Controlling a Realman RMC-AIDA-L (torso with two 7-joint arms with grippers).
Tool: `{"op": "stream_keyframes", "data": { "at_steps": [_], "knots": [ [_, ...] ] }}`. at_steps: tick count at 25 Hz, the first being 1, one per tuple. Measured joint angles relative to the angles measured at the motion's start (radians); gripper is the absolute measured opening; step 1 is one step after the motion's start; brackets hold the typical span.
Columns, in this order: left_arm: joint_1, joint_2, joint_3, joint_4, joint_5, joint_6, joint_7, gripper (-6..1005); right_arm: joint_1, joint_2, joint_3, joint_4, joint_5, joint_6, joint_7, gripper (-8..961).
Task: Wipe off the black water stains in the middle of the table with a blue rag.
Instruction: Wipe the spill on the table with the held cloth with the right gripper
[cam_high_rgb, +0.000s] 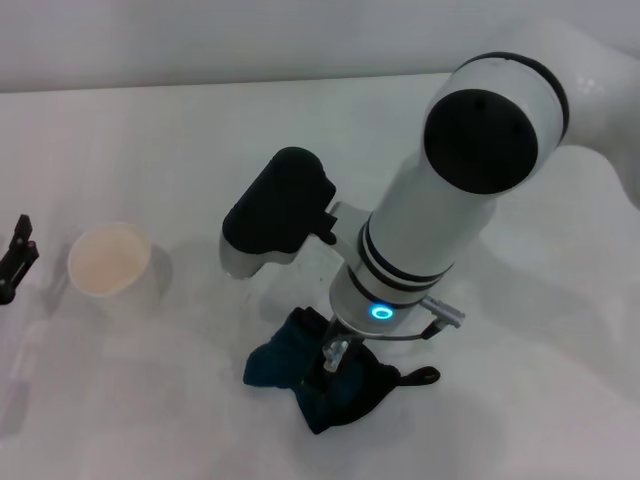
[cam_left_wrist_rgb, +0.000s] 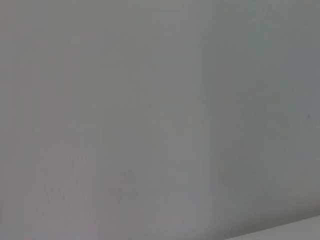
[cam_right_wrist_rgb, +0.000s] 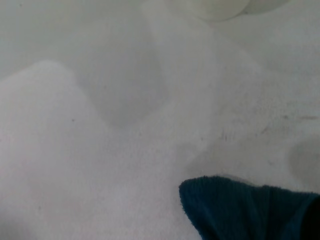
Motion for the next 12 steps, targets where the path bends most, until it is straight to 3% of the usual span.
{"op": "stream_keyframes", "data": {
  "at_steps": [7, 12],
  "knots": [
    [0.021, 0.0, -0.001, 0.002, -0.001, -0.003, 0.0, 877, 0.036, 0.0, 0.02, 0.007, -0.112, 0.029, 0.062, 107],
    [0.026, 0.0, -0.004, 0.001, -0.003, -0.003, 0.0, 877, 0.022, -0.002, 0.129, -0.001, -0.233, 0.087, 0.074, 106]
  ]
}}
